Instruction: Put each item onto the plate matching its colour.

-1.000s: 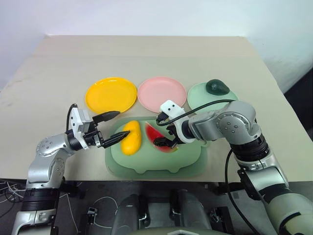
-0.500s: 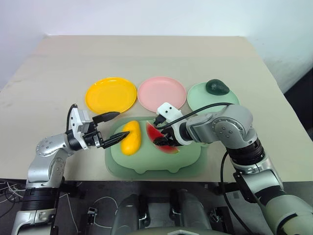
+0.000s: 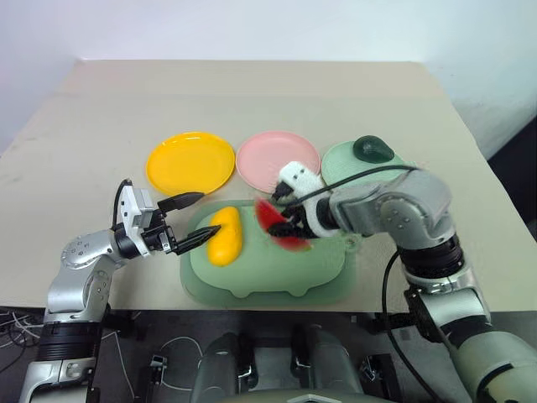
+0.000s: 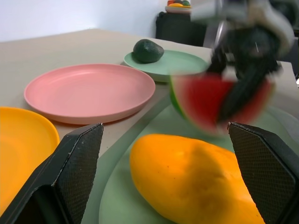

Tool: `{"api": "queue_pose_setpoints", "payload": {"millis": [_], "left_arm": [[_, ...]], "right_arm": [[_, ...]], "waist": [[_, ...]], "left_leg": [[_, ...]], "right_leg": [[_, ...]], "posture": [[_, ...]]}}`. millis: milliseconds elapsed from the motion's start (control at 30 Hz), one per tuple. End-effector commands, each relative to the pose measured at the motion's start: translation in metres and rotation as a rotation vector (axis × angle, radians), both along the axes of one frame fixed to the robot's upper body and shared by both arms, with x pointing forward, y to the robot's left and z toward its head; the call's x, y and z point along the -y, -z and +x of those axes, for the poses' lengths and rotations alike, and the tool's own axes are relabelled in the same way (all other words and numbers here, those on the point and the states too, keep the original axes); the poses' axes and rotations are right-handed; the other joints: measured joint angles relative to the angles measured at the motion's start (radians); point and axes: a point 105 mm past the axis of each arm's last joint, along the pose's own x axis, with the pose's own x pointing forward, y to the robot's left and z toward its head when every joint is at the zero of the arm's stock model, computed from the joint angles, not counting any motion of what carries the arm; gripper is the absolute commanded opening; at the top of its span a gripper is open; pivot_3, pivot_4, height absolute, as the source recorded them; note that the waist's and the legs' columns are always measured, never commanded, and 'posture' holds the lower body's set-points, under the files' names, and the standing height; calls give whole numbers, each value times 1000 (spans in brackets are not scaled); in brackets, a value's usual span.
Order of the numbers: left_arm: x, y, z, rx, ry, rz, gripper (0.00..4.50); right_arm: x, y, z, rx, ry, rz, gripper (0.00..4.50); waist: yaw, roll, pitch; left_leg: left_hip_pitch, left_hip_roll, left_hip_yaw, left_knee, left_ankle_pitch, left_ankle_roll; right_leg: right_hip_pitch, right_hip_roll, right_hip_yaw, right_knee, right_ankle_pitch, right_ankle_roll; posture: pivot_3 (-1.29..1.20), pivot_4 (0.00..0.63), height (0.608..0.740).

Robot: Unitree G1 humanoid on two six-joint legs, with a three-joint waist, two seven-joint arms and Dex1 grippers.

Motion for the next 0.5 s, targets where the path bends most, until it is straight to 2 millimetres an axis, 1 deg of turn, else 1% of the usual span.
{"api": "queue_pose_setpoints", "payload": {"millis": [33,100,233,367,433,500], "left_arm": [[-4,-12,-2,53,-10,9,4500],[-4,-12,-2,53,-13,10,4500],[-3,-12,-3,53,-19,9,4500],[-4,-11,-5,52,-34,6,4500],[-4,-11,-6,50,-37,4,4500],[-3,-10,-6,47,-36,3,4500]], "right_arm": [[7,-38,17,120,35,98,2256],[10,-44,28,153,56,107,2256],[16,-45,66,194,151,104,2256],[2,-40,101,222,174,107,2256],[-3,-37,113,230,184,98,2256],[-9,-34,120,212,183,115,2256]], "waist": [[0,0,0],[-1,0,0],[-3,0,0],[-7,0,0],[-10,0,0],[-14,0,0]], "left_leg": [[0,0,0,0,0,0],[0,0,0,-1,0,0],[0,0,2,-1,0,0],[0,0,4,-1,1,0],[0,0,6,-1,1,0],[1,0,7,-1,1,0]], "right_leg": [[0,0,0,0,0,0],[0,0,0,0,0,0],[-1,0,1,1,0,0],[-3,1,2,3,0,0],[-5,1,3,6,0,1],[-7,0,3,11,-1,1]], "posture": [[0,150,696],[0,150,696],[0,150,696],[0,150,696],[0,150,696],[0,150,696]]}}
